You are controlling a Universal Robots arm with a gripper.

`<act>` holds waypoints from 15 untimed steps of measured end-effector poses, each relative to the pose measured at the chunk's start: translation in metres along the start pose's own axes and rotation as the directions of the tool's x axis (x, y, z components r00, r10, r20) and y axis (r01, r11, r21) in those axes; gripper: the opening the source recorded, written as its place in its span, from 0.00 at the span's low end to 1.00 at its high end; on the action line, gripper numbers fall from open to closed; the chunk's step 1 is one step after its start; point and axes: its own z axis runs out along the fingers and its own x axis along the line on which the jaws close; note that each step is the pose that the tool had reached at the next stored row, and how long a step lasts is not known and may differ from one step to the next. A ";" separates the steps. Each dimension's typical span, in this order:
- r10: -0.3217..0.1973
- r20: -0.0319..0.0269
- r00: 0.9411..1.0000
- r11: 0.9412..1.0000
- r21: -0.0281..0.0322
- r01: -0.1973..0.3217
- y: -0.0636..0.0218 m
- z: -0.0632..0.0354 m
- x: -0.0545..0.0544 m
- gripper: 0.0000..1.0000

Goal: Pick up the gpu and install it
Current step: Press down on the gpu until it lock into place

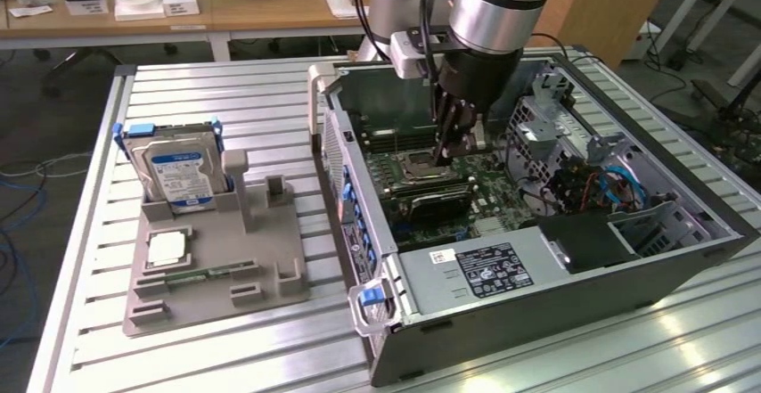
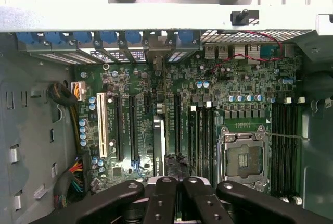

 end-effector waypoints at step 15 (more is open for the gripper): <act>0.000 0.000 1.000 1.000 0.000 0.000 0.0000 0.0028 0.000 0.11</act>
